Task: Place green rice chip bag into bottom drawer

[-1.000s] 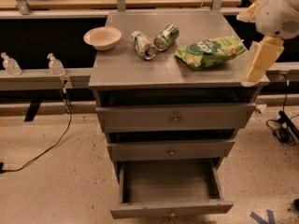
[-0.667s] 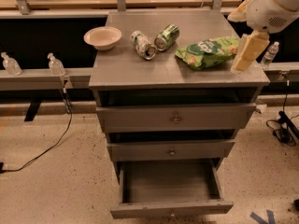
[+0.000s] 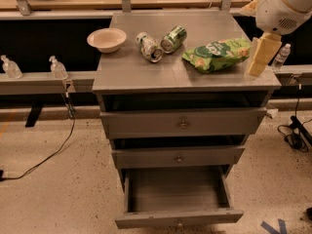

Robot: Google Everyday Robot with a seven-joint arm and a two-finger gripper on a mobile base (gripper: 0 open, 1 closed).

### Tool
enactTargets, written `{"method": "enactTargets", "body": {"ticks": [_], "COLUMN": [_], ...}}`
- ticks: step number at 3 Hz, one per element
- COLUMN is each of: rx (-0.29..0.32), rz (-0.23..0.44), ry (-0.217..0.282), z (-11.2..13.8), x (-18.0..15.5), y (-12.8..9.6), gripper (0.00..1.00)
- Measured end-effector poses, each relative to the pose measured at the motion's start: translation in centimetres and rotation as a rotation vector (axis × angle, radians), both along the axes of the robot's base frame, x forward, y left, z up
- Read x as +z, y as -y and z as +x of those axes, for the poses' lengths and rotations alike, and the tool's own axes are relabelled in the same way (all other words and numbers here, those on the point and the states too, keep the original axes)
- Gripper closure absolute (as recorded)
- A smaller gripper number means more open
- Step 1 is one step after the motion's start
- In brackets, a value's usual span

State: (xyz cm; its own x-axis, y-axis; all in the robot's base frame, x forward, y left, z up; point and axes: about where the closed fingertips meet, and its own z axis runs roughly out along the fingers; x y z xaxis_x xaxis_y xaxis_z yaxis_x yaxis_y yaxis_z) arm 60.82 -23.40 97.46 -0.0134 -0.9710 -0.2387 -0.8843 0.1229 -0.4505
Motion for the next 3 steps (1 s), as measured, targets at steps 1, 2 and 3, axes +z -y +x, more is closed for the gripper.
{"method": "enactTargets", "body": {"ticks": [1, 2, 3], "rx": [0.0, 0.019, 0.063], "rz": [0.0, -0.067, -0.191], "ry": [0.0, 0.063, 0.161], "z": [0.0, 0.7, 2.8], "x": [0.0, -0.3, -0.6], "y": [0.0, 0.6, 2.2], "gripper": [0.0, 0.0, 0.0]}}
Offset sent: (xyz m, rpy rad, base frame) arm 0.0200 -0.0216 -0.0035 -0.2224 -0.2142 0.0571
